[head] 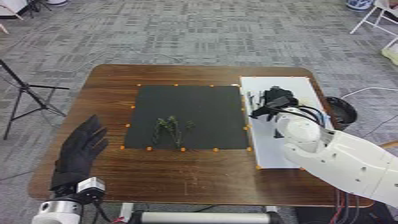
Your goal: Arrange flowers
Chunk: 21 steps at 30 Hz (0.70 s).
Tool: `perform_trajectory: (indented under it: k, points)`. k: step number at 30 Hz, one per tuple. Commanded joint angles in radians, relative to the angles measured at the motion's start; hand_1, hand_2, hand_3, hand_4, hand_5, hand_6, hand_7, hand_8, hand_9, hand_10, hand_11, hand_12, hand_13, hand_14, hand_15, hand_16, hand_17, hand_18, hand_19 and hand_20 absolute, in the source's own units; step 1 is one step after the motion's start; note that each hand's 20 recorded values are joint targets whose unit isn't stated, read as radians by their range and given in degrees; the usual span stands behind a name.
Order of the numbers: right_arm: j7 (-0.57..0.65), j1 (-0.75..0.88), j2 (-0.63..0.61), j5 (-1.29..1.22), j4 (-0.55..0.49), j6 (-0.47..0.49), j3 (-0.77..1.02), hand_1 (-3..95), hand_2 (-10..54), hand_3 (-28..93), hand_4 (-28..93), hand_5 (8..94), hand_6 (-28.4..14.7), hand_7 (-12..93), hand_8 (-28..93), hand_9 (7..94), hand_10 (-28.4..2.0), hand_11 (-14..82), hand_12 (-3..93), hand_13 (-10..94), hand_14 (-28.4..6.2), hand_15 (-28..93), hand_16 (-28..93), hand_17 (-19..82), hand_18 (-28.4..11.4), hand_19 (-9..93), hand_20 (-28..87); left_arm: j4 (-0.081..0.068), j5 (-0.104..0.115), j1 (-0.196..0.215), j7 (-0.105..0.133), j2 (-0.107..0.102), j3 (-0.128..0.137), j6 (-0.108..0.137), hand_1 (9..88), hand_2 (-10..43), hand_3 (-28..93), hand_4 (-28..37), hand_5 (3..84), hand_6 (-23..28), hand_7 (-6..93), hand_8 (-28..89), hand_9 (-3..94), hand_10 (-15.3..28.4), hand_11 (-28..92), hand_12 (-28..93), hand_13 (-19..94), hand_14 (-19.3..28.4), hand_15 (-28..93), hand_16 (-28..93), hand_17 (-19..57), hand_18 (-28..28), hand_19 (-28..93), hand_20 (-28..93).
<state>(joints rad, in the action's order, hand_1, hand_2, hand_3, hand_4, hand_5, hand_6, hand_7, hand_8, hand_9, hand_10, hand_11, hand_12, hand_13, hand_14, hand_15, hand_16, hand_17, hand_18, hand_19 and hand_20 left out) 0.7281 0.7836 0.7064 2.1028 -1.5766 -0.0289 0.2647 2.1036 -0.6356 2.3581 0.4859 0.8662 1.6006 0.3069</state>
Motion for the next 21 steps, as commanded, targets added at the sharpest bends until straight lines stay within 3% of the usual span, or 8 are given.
perform_trajectory:
  k: [1, 10, 16, 21]
  points:
    - [-0.014, -0.006, 0.025, 0.009, 0.003, 0.008, 0.013, 21.0, -8.8, 67, -28, 73.1, -1.1, 42, -13, 77.8, -11.7, 57.6, 40.5, 76, -7.6, 82, 39, 41, -22.2, 93, 50, 0.007, 0.003, 0.008, 0.006, 0.007, -0.001, 0.001, 24.4, -3.9, 70, -26.6, 27.3, 2.1, 20.4, -9, 20.2, 10.3, 20, 20, 16, 12.5, 27, 7, -10.6, 19.4, 37, 15]
    - [-0.011, -0.036, 0.076, -0.008, 0.060, 0.035, -0.014, 12.8, 0.1, 70, -28, 73.3, -1.5, 40, -12, 78.3, -12.0, 56.6, 40.2, 76, -8.0, 82, 39, 41, -22.4, 93, 50, 0.002, 0.001, -0.007, 0.000, 0.006, -0.006, -0.006, 24.3, -3.4, 70, -26.9, 27.5, 2.2, 20.4, -9, 20.5, 10.3, 20, 20, 17, 12.5, 27, 7, -10.6, 19.4, 37, 15]
    - [-0.001, -0.046, 0.102, -0.002, 0.078, 0.083, -0.050, 14.0, -2.8, 70, -28, 73.3, -1.6, 39, -12, 78.6, -12.1, 55.7, 40.8, 76, -8.2, 82, 39, 41, -22.6, 93, 50, 0.003, 0.000, -0.004, 0.001, 0.003, -0.003, -0.012, 24.2, -3.3, 70, -26.8, 27.6, 2.2, 20.3, -9, 20.7, 10.4, 20, 20, 17, 12.6, 27, 7, -10.6, 19.4, 37, 15]
    - [0.000, -0.009, 0.118, 0.020, 0.083, 0.152, -0.049, 21.2, -3.5, 71, -28, 74.0, -1.3, 39, -12, 79.5, -11.3, 55.2, 40.2, 77, -7.3, 82, 38, 42, -22.1, 93, 49, 0.001, 0.001, -0.010, 0.001, -0.003, -0.007, -0.011, 24.1, -3.3, 70, -26.9, 27.7, 2.3, 20.4, -9, 20.7, 10.4, 20, 20, 17, 12.6, 27, 7, -10.6, 19.4, 37, 15]
